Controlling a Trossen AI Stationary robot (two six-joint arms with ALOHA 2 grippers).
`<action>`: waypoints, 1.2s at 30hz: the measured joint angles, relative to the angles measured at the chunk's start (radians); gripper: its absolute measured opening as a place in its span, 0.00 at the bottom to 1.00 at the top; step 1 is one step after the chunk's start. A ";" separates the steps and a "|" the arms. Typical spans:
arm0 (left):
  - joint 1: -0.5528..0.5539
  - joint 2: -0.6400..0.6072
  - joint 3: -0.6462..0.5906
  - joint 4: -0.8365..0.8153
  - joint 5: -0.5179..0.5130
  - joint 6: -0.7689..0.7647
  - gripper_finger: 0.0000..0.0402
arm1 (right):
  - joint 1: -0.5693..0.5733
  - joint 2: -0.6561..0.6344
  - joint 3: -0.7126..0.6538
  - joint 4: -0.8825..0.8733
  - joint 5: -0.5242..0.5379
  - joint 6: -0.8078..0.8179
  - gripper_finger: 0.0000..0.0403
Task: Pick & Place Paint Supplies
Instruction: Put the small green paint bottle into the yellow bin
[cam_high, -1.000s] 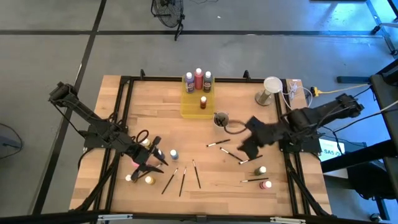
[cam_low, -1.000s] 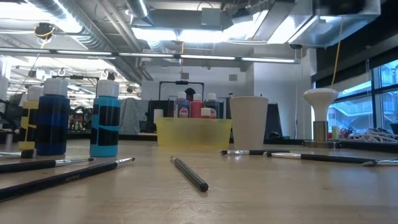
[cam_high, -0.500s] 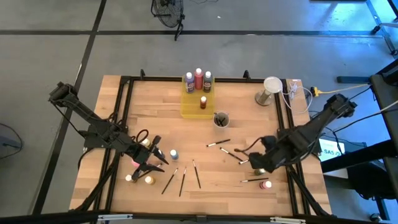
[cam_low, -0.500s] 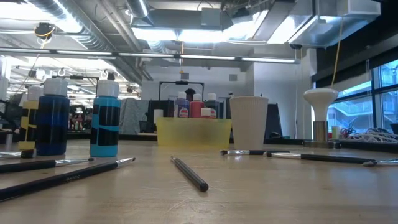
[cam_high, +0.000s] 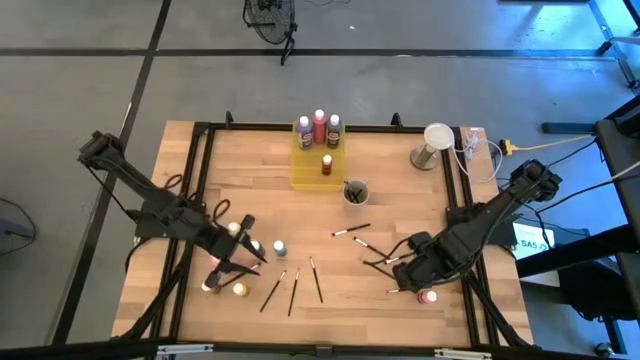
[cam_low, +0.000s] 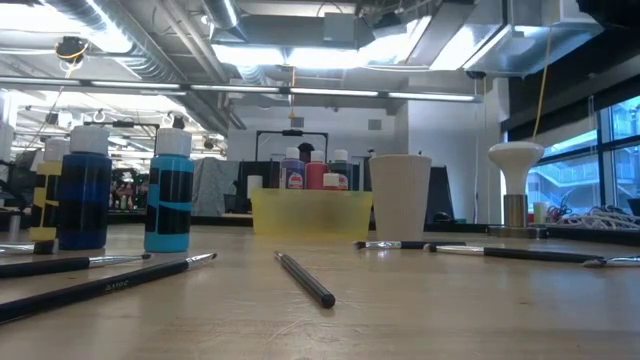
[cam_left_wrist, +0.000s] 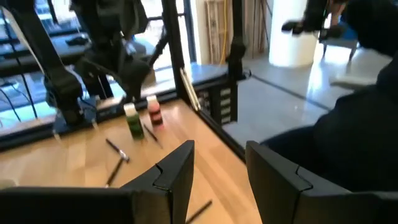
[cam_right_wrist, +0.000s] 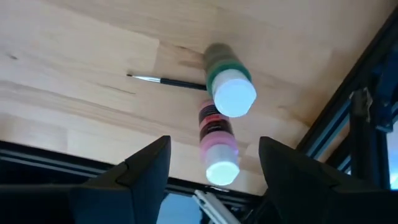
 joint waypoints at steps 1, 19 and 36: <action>-0.002 -0.012 0.000 -0.001 -0.001 0.010 0.35 | 0.000 0.001 0.000 -0.002 0.000 -0.014 0.62; -0.003 -0.041 -0.002 -0.030 -0.006 0.051 0.35 | 0.000 0.001 -0.087 0.004 0.011 -0.061 0.61; -0.003 -0.041 -0.002 -0.030 -0.022 0.066 0.35 | -0.008 0.001 -0.217 0.133 0.006 -0.113 0.61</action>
